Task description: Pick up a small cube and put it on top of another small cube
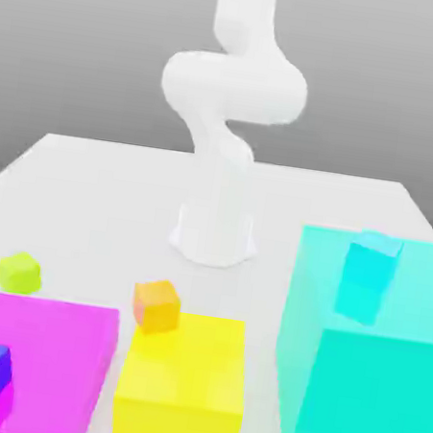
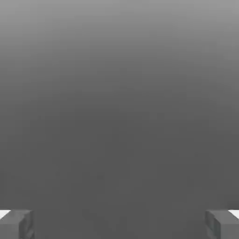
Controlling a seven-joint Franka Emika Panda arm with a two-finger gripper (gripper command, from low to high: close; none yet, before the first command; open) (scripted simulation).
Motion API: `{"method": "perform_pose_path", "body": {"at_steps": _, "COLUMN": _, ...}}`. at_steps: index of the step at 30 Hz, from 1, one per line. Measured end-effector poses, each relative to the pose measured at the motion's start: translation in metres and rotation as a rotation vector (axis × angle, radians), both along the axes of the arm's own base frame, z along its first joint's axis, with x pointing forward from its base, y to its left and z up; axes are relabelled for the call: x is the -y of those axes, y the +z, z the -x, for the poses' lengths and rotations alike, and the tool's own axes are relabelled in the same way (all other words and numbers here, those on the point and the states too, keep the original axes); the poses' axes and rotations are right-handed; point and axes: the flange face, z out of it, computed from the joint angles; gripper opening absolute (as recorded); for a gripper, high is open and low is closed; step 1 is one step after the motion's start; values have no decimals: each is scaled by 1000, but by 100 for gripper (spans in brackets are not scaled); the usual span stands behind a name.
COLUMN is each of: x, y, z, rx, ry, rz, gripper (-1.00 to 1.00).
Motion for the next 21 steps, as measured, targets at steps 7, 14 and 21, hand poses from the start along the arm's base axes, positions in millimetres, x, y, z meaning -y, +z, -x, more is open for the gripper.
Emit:
{"method": "perform_pose_path", "body": {"at_steps": 7, "x": 135, "y": -170, "z": -29, "rx": -244, "ry": -209, "rz": -55, "gripper": 0}}
{"method": "perform_pose_path", "body": {"at_steps": 14, "x": 237, "y": -332, "z": 39, "rx": -469, "ry": -412, "rz": -146, "gripper": 0}}
{"method": "perform_pose_path", "body": {"at_steps": 21, "x": 277, "y": -464, "z": 159, "rx": -667, "ry": -597, "rz": -260, "gripper": 0}}
